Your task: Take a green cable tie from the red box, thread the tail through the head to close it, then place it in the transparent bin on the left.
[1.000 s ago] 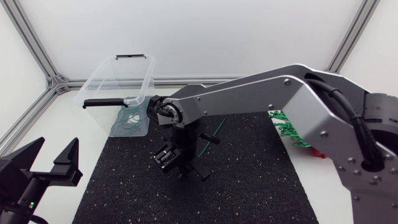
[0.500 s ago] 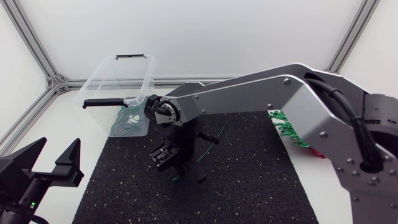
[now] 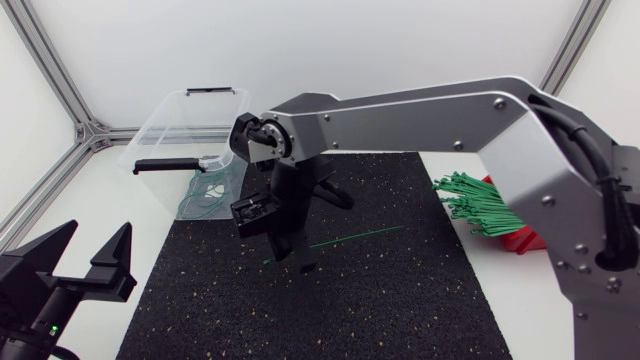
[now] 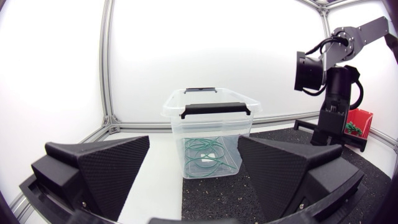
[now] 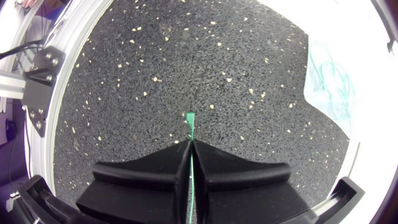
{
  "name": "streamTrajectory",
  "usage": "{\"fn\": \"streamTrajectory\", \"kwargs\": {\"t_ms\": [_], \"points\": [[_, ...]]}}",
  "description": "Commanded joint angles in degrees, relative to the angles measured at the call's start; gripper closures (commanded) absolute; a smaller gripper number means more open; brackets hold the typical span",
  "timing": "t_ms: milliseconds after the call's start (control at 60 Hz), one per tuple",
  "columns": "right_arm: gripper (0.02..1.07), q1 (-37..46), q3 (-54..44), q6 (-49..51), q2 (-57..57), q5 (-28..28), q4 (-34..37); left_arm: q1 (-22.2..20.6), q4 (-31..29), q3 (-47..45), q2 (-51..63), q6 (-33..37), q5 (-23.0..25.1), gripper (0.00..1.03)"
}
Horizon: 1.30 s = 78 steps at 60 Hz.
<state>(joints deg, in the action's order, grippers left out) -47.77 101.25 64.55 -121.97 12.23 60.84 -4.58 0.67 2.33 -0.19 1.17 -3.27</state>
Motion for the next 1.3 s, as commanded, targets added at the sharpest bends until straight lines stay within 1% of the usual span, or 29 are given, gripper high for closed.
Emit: {"fn": "streamTrajectory", "kwargs": {"t_ms": [0,217,283,367,550,633,833,950,1017,1100,1283], "points": [[1.01,0.92,2.72,-3.29,2.62,0.78,1.56,-0.43,-1.72,-2.06,-0.52,0.15,0.19,0.05],[1.01,1.19,3.43,-8.13,4.99,3.59,3.06,-0.78,-1.72,-1.89,-0.61,0.15,0.89,0.06],[1.01,1.27,3.16,-9.45,5.96,4.91,3.23,-0.78,-2.25,-1.27,-0.61,0.15,2.48,0.07],[1.01,1.45,2.55,-11.12,7.28,6.76,3.06,-1.75,-6.73,1.45,-0.61,0.15,3.88,0.07],[1.01,2.07,0.17,-14.02,9.65,9.57,2.00,-2.01,-9.28,2.68,-0.61,0.24,6.08,0.08],[1.01,2.77,-0.97,-15.34,10.97,10.71,1.04,-1.84,-10.86,3.82,-0.52,0.24,7.66,0.12],[1.01,5.05,-3.69,-17.36,13.52,15.19,0.60,-2.10,-10.77,3.65,-0.52,0.59,8.37,0.12],[1.01,5.67,-5.89,-19.03,14.22,16.69,-1.34,-2.80,-10.60,2.95,-0.61,0.59,8.37,0.12],[1.02,5.32,-7.56,-19.91,13.60,15.98,-2.57,-3.51,-10.51,2.59,-0.61,0.68,8.37,0.12],[1.01,4.35,-8.53,-20.52,10.79,11.59,-3.09,-4.03,-10.51,2.42,-0.61,0.68,8.37,0.12],[1.01,3.74,-7.03,-23.77,4.29,8.16,-5.12,-4.03,-10.95,2.33,-0.61,0.68,8.37,0.12]]}}
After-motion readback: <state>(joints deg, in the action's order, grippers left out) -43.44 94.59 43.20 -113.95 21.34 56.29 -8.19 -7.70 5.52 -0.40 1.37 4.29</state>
